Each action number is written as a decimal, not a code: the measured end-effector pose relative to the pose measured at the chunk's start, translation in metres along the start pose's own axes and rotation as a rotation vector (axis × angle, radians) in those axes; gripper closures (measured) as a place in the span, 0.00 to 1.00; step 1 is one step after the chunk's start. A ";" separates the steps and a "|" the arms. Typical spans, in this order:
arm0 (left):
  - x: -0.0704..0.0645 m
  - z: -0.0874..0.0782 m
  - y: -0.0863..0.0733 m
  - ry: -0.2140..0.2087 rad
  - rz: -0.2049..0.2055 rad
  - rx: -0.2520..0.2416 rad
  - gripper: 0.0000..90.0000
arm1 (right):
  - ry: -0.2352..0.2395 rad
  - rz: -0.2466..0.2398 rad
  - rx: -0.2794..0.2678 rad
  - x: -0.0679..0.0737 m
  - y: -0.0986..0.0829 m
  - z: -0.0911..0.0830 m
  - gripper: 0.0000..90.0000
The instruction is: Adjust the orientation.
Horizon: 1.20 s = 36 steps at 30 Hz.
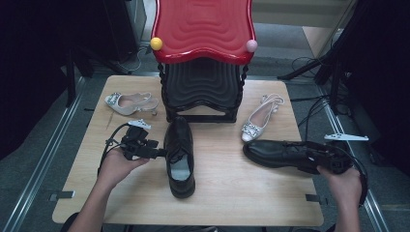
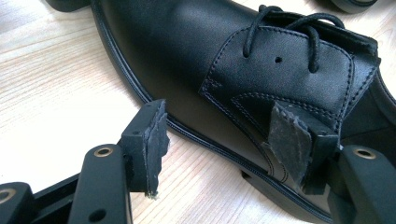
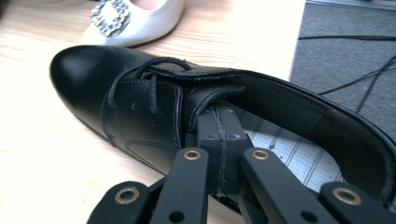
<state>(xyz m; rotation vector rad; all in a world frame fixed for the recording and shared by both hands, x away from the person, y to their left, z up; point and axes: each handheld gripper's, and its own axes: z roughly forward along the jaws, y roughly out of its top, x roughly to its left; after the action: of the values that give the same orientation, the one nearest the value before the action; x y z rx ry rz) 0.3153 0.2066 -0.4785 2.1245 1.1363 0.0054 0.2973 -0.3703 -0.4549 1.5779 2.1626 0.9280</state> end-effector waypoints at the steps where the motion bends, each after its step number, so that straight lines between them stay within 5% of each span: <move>1: 0.000 0.000 0.000 0.001 -0.001 0.000 0.42 | 0.007 -0.004 0.002 0.002 0.000 0.001 1.00; 24: 0.000 0.000 0.000 0.000 0.000 0.001 0.42 | 0.192 -0.129 0.051 0.056 0.010 0.021 1.00; 36: 0.001 -0.002 0.000 0.002 -0.003 -0.008 0.42 | 0.184 -0.155 0.056 0.057 0.009 0.010 0.98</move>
<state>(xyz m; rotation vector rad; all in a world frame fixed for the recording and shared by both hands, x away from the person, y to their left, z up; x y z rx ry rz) 0.3151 0.2090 -0.4774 2.1161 1.1388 0.0101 0.2905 -0.3122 -0.4493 1.3725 2.4174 1.0053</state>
